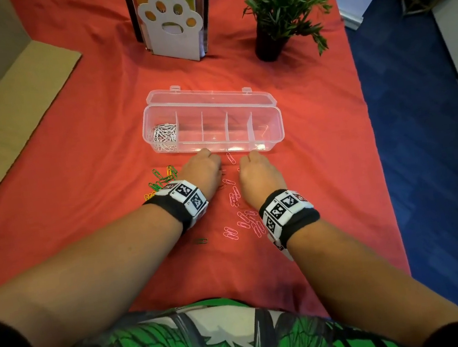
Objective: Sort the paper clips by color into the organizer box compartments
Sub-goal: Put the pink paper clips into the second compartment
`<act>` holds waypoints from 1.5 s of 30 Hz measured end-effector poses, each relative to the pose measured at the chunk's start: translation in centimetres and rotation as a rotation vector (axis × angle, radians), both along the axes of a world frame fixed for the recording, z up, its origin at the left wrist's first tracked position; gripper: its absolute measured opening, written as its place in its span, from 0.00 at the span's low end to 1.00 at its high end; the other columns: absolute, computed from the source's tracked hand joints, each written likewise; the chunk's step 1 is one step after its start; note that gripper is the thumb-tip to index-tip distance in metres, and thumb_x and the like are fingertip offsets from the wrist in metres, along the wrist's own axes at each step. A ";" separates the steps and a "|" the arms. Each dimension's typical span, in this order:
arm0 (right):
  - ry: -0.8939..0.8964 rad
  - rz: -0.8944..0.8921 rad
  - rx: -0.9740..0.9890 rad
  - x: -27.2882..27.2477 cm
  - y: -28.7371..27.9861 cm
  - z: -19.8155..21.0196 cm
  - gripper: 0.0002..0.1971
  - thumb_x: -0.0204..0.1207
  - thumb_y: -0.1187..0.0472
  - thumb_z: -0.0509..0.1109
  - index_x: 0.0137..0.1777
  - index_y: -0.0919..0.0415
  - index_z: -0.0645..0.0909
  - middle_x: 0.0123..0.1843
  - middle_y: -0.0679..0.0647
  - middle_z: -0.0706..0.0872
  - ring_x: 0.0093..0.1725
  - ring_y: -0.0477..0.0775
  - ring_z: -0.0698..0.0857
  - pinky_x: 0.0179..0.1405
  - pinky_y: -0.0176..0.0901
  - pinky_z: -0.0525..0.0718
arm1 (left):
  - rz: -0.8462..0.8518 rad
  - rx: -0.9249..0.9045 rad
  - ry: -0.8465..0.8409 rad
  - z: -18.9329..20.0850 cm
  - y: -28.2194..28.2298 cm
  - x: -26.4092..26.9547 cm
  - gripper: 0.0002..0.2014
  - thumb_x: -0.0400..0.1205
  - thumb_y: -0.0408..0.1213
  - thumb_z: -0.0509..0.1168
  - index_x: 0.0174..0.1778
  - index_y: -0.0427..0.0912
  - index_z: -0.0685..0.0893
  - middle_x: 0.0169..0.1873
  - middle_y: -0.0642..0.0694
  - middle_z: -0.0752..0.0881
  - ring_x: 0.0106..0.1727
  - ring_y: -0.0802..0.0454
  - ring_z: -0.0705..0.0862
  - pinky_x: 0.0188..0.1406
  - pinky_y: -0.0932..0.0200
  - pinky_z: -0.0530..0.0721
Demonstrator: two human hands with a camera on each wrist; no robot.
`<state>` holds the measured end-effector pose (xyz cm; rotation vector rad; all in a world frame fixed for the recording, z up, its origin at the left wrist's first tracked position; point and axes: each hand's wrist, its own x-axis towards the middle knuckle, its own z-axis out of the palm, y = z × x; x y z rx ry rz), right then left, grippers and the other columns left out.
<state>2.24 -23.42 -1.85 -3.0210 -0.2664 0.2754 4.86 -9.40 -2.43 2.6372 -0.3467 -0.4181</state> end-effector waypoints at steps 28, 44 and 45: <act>0.129 -0.285 0.382 -0.2 -0.4 0.8 0.10 0.73 0.69 0.61 0.51 0.62 0.82 0.55 0.61 0.78 0.54 0.62 0.81 0.53 0.45 0.80 | 0.003 0.021 0.116 2.2 3.1 -1.8 0.08 0.74 0.44 0.70 0.44 0.46 0.88 0.45 0.43 0.83 0.52 0.43 0.82 0.49 0.58 0.75; 0.254 -0.540 0.570 -2.1 -2.2 1.2 0.06 0.76 0.67 0.58 0.42 0.58 0.75 0.40 0.52 0.82 0.42 0.55 0.82 0.40 0.43 0.80 | -0.087 0.038 0.084 1.3 0.0 -2.3 0.12 0.82 0.38 0.60 0.54 0.33 0.80 0.53 0.35 0.78 0.56 0.35 0.80 0.57 0.46 0.78; 0.256 -0.581 0.610 -2.3 -2.4 1.3 0.07 0.76 0.67 0.59 0.40 0.56 0.75 0.37 0.49 0.81 0.40 0.52 0.82 0.37 0.41 0.80 | -0.048 0.003 0.094 1.3 0.1 -2.3 0.11 0.82 0.37 0.60 0.53 0.34 0.80 0.54 0.35 0.78 0.56 0.36 0.80 0.57 0.47 0.78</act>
